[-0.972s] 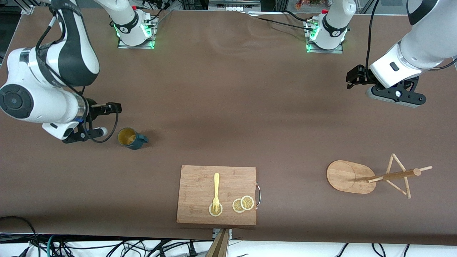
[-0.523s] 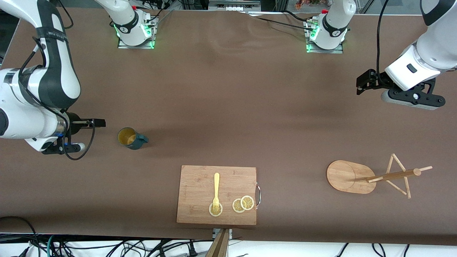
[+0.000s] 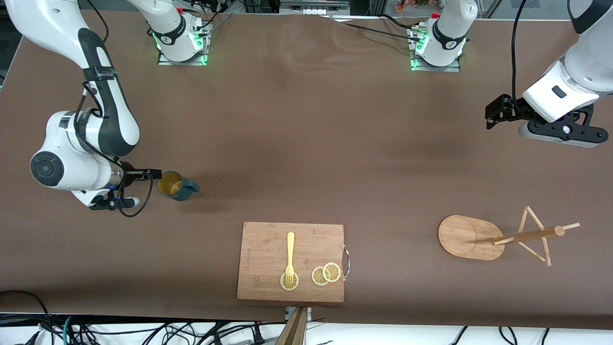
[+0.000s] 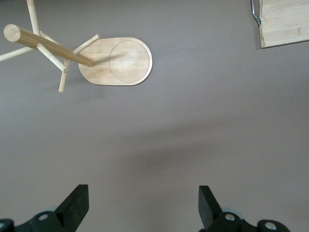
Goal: Pass cup and hang on rack
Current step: 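Lower the right gripper and grasp the teal mug rim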
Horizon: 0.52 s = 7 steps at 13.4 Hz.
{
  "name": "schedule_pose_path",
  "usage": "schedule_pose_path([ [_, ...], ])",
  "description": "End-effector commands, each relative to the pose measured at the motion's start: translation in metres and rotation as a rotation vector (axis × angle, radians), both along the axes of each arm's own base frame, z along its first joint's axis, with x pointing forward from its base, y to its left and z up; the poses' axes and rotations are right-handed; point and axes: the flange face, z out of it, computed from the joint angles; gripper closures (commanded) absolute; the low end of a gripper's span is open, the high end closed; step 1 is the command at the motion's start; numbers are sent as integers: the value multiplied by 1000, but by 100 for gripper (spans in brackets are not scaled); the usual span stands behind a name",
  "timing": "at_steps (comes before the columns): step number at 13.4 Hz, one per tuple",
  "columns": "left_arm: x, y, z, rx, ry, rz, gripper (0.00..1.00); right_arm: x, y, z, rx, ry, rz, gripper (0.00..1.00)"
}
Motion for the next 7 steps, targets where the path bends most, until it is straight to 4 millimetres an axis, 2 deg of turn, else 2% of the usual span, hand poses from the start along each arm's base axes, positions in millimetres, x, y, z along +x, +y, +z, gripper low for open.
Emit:
schedule_pose_path([
  [1,4,1,7,20,-12,-11,0,-6,8,-8,32,-19,-28,6],
  [3,5,3,7,20,-11,-8,0,-4,8,-12,32,-25,-30,9],
  [4,5,4,7,18,-11,-8,0,-3,8,-18,32,-29,-29,14],
  [6,5,5,6,20,-10,-2,0,-1,8,-28,33,-35,-35,27],
  [7,6,5,6,20,-12,-2,0,-1,10,-33,48,-38,-50,39],
])
